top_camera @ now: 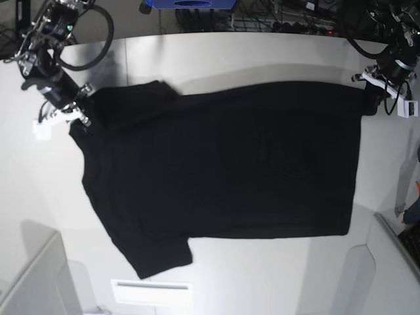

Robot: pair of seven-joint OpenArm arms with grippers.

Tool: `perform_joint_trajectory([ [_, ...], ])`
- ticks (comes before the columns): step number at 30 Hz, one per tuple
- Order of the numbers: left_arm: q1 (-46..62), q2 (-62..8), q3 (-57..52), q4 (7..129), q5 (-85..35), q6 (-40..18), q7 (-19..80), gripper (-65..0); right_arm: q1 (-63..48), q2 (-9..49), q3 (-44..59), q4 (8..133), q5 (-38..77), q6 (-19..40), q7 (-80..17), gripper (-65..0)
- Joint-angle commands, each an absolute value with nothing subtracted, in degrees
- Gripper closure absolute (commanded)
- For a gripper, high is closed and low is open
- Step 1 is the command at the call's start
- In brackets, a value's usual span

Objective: Fold the T-shirt properly
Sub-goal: 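Lift the shoulder corners and drag the shirt toward the robot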

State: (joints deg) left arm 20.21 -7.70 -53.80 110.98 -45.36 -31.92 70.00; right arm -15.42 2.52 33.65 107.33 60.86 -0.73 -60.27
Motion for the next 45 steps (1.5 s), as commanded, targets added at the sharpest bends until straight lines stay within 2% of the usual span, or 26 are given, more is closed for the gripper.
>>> perform_joint_trajectory([
  [1,19.82,-8.31,-54.02,111.78,-46.29,-32.13,69.58,0.0,-13.85,3.03,33.89,107.12,61.85,-1.01,-59.91,0.0],
  [3,18.59,-8.31,-54.02,111.69,-46.2,-31.43,69.58,0.0,-10.95,3.03,33.89,104.4,61.76,-1.01,-60.09,0.0],
  [6,16.22,-8.31,-53.93,111.16,-46.29,-26.77,69.58,0.0,-7.08,3.21,33.8,99.38,61.76,-1.1,-59.82,0.0],
  [11,12.0,-8.66,-53.76,110.37,-46.29,-25.98,69.58,0.0,-2.51,3.38,33.71,94.2,61.67,-3.47,-59.82,0.0],
  [14,9.8,-8.66,-50.24,110.37,-42.33,-24.66,69.32,0.0,0.4,3.38,33.71,91.74,61.67,-3.74,-59.74,0.0],
  [22,4.79,-8.22,-45.85,108.79,-33.89,-24.66,69.14,0.0,5.67,4.62,33.71,85.67,61.49,-3.91,-59.65,0.0],
  [25,3.21,-8.31,-45.85,106.07,-31.6,-24.66,69.05,0.0,7.52,4.62,33.71,85.32,57.54,-3.74,-58.42,0.0],
  [28,1.71,-8.4,-45.49,103.96,-31.08,-24.66,69.05,0.0,9.19,4.44,33.71,84.44,54.46,-3.47,-58.33,0.0],
  [44,-1.89,-8.66,-45.41,98.59,-30.9,-24.57,69.05,0.0,10.33,4.26,33.71,82.42,54.64,-3.56,-58.77,0.0],
  [45,-1.89,-8.66,-45.41,98.59,-30.9,-24.57,69.05,0.0,10.15,4.26,33.8,82.59,54.64,-3.56,-58.77,-6.2],
])
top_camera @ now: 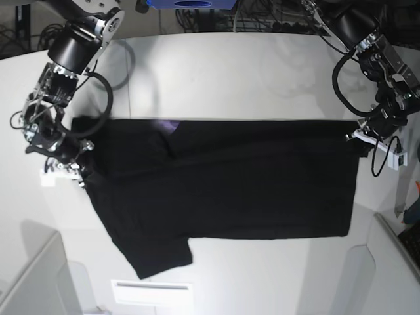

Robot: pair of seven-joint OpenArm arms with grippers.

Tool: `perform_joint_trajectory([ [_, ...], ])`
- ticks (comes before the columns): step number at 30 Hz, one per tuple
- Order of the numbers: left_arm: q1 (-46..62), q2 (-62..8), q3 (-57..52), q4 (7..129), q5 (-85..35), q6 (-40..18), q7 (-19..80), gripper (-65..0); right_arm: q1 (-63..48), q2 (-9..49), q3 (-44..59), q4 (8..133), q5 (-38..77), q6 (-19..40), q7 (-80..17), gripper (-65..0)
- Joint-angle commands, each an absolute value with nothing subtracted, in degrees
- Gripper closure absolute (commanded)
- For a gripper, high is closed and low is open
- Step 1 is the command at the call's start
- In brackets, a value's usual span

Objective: Fold the T-shirt properly
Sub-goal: 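Lift the shoulder corners and drag the shirt toward the robot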

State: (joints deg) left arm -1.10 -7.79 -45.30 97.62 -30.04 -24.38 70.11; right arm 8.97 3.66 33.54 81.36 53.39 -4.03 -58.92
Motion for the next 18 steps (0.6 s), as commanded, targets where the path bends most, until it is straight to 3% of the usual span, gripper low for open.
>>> perform_joint_trajectory([
  [1,-1.89,-8.66,-45.41,98.59,-30.9,-24.57,69.05,0.0,10.07,4.26,33.89,82.59,54.73,-3.56,-58.68,-14.9],
  [3,-1.98,-8.66,-45.67,98.59,-30.9,-24.57,69.05,0.0,9.89,4.18,34.15,82.59,54.73,-3.56,-58.33,-28.4],
  [4,-1.98,-8.66,-45.76,98.51,-30.9,-24.57,68.97,-7.2,9.45,4.18,34.24,82.68,54.73,-3.56,-58.15,-33.0],
  [8,-1.98,-8.66,-45.93,98.68,-31.16,-24.57,65.45,-39.7,5.93,4.18,33.98,89.01,54.73,-3.56,-54.73,-34.5],
  [10,-1.8,-8.66,-46.02,98.68,-31.25,-24.66,63.78,-46.9,3.38,4.18,33.89,94.11,54.73,-3.56,-53.58,-34.5],
  [13,-0.48,-8.66,-47.6,98.86,-31.25,-24.84,63.08,-47.4,-2.59,4.18,34.24,102.64,54.73,-3.74,-53.05,-34.5],
  [18,5.32,-8.13,-55.78,98.15,-31.43,-27.65,62.64,-39.3,-14.55,-0.75,36.62,111.6,54.81,-4.0,-50.42,-33.9],
])
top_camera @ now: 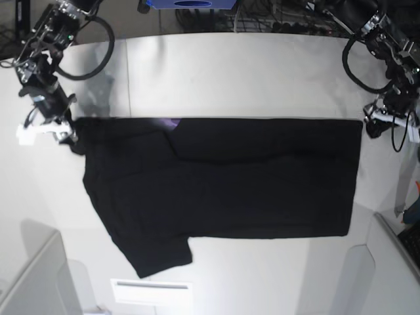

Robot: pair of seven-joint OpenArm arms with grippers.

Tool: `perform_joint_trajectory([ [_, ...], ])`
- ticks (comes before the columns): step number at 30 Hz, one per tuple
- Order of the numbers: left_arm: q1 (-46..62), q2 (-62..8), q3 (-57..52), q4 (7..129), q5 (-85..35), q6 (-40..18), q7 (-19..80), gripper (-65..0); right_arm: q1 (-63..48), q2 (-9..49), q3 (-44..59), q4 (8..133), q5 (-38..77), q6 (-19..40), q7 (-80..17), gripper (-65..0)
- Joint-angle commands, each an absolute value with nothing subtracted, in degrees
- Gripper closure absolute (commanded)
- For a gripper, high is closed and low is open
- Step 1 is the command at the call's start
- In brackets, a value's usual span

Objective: Fold the T-shirt properly
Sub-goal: 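Lift the shoulder corners and drag the shirt toward the robot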

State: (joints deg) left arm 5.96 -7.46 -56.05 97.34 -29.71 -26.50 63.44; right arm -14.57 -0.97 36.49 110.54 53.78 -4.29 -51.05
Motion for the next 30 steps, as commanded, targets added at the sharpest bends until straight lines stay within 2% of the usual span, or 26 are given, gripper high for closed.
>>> perform_joint_trajectory([
  [1,6.37,-7.78,-56.92,98.07,-31.43,-29.14,62.55,-38.0,-16.22,-2.33,37.05,111.69,54.81,-4.0,-50.15,-33.9],
  [4,8.57,-6.29,-57.71,97.19,-30.9,-31.43,62.2,-37.7,-20.35,-5.23,36.79,110.64,54.46,-3.74,-49.19,-34.1],
  [9,8.57,-5.76,-57.36,92.97,-30.9,-31.43,57.45,-37.2,-20.7,-5.85,36.7,104.48,54.46,-3.65,-46.99,-34.1],
  [14,5.58,-5.85,-57.36,87.96,-30.73,-31.25,57.36,-36.9,-16.57,-3.74,36.7,96.31,54.46,-3.65,-46.11,-34.1],
  [20,1.98,-5.41,-53.67,85.76,-24.48,-29.85,57.19,-36.9,-12.0,-2.51,37.23,87.43,54.37,-3.74,-45.76,-34.1],
  [30,0.31,-5.49,-51.3,82.59,-23.96,-29.67,57.1,-36.5,-9.54,0.66,36.62,80.84,54.37,-3.56,-40.84,-33.3],
])
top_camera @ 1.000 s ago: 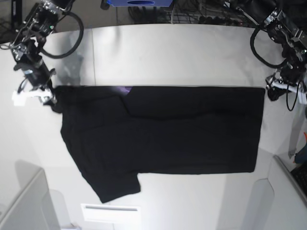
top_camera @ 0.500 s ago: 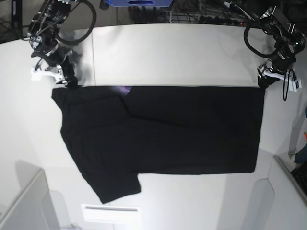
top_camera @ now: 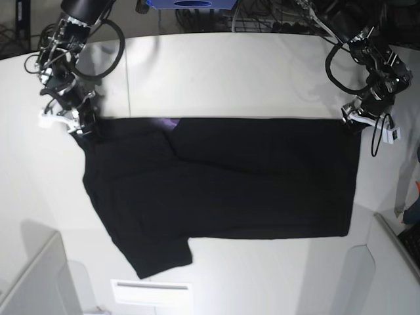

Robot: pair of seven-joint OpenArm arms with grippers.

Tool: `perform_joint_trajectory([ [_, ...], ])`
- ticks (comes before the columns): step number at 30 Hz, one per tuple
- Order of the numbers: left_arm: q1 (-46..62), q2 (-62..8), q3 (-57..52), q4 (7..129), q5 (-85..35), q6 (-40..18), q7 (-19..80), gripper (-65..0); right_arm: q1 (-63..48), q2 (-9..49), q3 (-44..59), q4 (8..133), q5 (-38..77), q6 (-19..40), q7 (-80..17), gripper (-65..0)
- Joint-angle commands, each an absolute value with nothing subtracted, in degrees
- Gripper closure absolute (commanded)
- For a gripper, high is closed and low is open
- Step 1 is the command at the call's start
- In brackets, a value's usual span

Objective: Fold the T-shirt properly
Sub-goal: 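Lift the shoulder corners and drag the shirt toward the robot, then release the shoulders and move the right gripper to the sleeve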

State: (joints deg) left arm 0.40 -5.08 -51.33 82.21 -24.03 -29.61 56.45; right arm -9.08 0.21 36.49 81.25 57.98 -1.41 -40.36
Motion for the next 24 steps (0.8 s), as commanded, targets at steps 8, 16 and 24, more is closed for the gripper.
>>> perform_joint_trajectory([
  [8,-0.13,-5.76,-51.12,76.53,-23.87,-29.67,52.0,-3.5,-9.63,0.57,36.62,76.97,54.37,-0.84,-35.91,-11.3],
  [16,1.54,-6.02,-51.12,77.58,-23.87,-29.67,52.09,0.0,-9.98,0.57,37.23,76.62,54.37,3.65,-35.74,0.0],
  [24,10.07,-7.43,-47.69,87.43,-24.13,-29.76,52.18,0.0,-17.19,0.75,36.79,85.58,54.37,3.3,-35.91,0.0],
])
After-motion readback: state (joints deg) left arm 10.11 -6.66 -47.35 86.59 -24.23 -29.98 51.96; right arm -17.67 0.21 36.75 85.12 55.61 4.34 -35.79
